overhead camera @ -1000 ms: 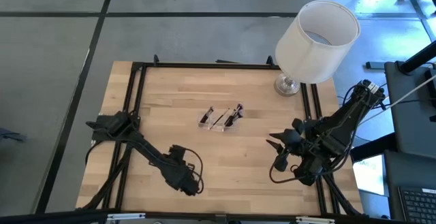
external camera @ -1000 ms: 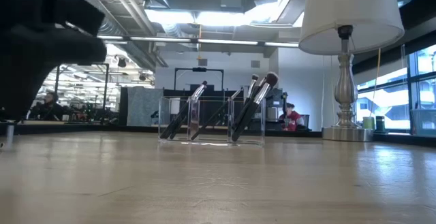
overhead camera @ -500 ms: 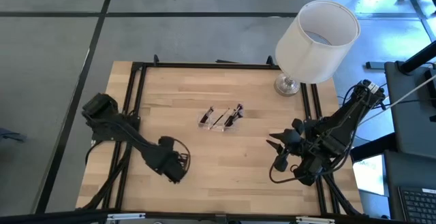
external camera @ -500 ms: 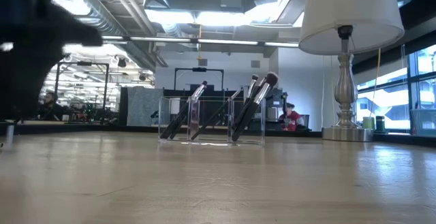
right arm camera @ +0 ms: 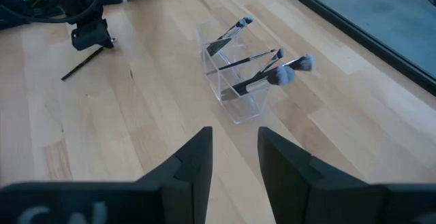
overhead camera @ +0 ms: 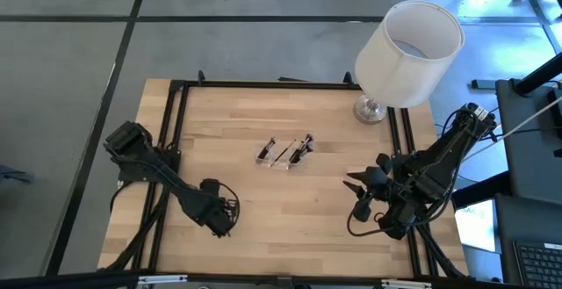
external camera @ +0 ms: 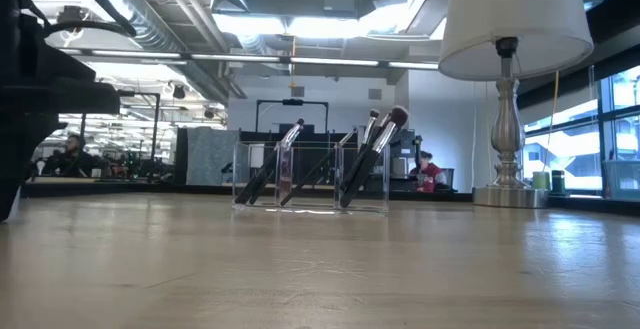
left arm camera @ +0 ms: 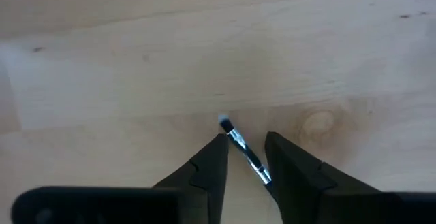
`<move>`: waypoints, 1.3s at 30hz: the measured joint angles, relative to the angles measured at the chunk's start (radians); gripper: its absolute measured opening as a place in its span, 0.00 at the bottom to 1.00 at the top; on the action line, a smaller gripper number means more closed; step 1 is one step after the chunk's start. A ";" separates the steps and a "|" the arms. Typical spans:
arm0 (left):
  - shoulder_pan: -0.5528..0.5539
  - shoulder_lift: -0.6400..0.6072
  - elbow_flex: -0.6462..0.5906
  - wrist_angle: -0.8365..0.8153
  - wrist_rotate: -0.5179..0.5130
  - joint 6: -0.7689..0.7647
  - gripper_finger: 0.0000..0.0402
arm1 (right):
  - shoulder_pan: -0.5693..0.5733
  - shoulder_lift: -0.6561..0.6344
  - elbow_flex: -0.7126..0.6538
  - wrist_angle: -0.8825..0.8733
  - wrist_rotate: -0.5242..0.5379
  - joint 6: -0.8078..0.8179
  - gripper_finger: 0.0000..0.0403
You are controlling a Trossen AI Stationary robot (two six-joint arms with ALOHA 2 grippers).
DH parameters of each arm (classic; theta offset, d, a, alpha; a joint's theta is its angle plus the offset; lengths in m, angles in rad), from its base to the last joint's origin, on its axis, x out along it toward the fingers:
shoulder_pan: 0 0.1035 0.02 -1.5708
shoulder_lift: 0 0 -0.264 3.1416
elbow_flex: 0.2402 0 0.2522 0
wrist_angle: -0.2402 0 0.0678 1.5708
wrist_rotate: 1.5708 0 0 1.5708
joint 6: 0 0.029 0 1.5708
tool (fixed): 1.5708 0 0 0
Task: Put items in baskets/containers
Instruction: Put the eyeshadow brush into the transparent organizer
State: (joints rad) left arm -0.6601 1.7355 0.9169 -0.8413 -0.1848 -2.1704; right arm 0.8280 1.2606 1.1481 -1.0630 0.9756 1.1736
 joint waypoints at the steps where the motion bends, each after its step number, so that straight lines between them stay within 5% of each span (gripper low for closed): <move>1: 0.000 0.000 0.000 0.001 0.000 0.015 0.23 | 0.000 0.000 0.000 0.000 0.000 0.000 0.29; 8: 0.002 0.003 0.000 0.009 -0.003 0.109 0.03 | 0.000 0.000 0.000 0.000 0.000 0.000 0.29; 14: 0.019 -0.004 0.035 -0.065 -0.053 0.213 0.03 | 0.000 0.000 0.000 0.000 0.000 0.000 0.29; 21: 0.111 -0.051 0.185 -0.254 -0.327 0.407 0.03 | 0.000 0.000 0.000 0.000 0.025 0.000 0.29; 30: 0.301 -0.088 0.332 -0.063 -0.957 0.785 0.01 | 0.000 0.000 0.000 0.010 0.035 0.000 0.29; 39: 0.513 -0.077 0.333 0.387 -0.850 1.379 0.01 | -0.001 0.000 0.000 -0.023 0.035 -0.003 0.29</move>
State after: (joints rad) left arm -0.1469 1.6586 1.2499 -0.4548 -1.0350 -0.7912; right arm 0.8272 1.2606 1.1481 -1.0858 1.0111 1.1702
